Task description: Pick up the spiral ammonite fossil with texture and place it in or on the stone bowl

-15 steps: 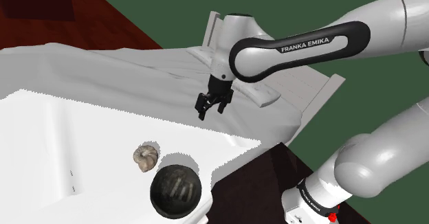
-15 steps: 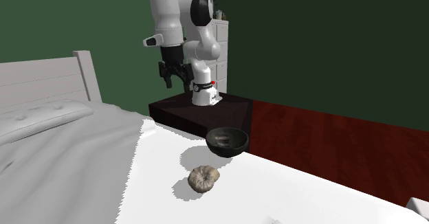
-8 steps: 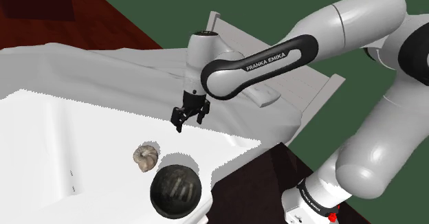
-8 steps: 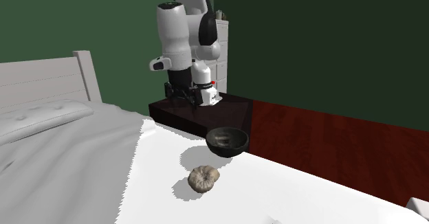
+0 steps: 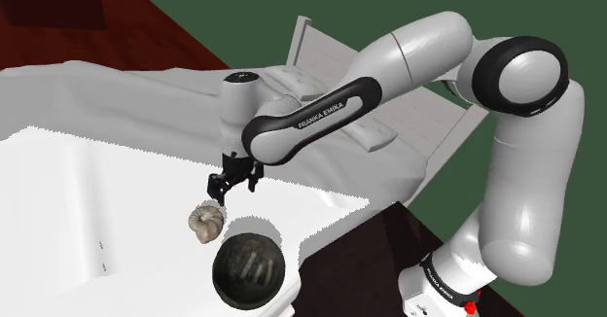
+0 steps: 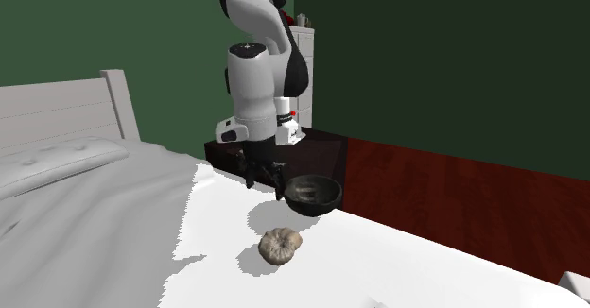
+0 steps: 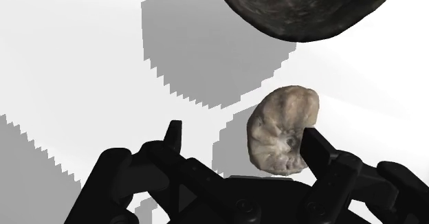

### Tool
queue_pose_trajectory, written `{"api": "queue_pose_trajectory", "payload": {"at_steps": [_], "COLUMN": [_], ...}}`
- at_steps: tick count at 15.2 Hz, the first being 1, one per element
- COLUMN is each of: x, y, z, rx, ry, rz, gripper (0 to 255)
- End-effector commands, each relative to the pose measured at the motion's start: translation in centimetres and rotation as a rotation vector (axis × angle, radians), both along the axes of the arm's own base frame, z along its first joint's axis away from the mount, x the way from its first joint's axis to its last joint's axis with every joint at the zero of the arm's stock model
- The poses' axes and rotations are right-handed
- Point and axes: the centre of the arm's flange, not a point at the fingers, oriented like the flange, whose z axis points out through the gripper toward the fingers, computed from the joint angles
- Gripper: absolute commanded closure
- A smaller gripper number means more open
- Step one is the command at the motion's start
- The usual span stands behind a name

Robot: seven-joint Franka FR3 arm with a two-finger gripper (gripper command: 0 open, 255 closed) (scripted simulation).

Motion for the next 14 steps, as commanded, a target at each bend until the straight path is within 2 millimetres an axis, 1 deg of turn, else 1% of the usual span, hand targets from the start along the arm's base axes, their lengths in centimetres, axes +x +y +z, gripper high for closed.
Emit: {"api": "queue_pose_trajectory", "payload": {"at_steps": [1, 2, 8, 9, 14], "x": [0.7, 0.7, 0.3, 0.2, 0.2], "y": [1.7, 1.8, 1.7, 1.6, 1.6], "z": [-2.3, -2.4, -5.5, -6.3, -6.3], "rx": [-0.008, -0.008, -0.008, -0.008, -0.008], "ry": [0.003, 0.003, 0.003, 0.003, 0.003], "rz": [0.005, 0.005, 0.005, 0.005, 0.005], "gripper": [0, 0, 0, 0, 0]}}
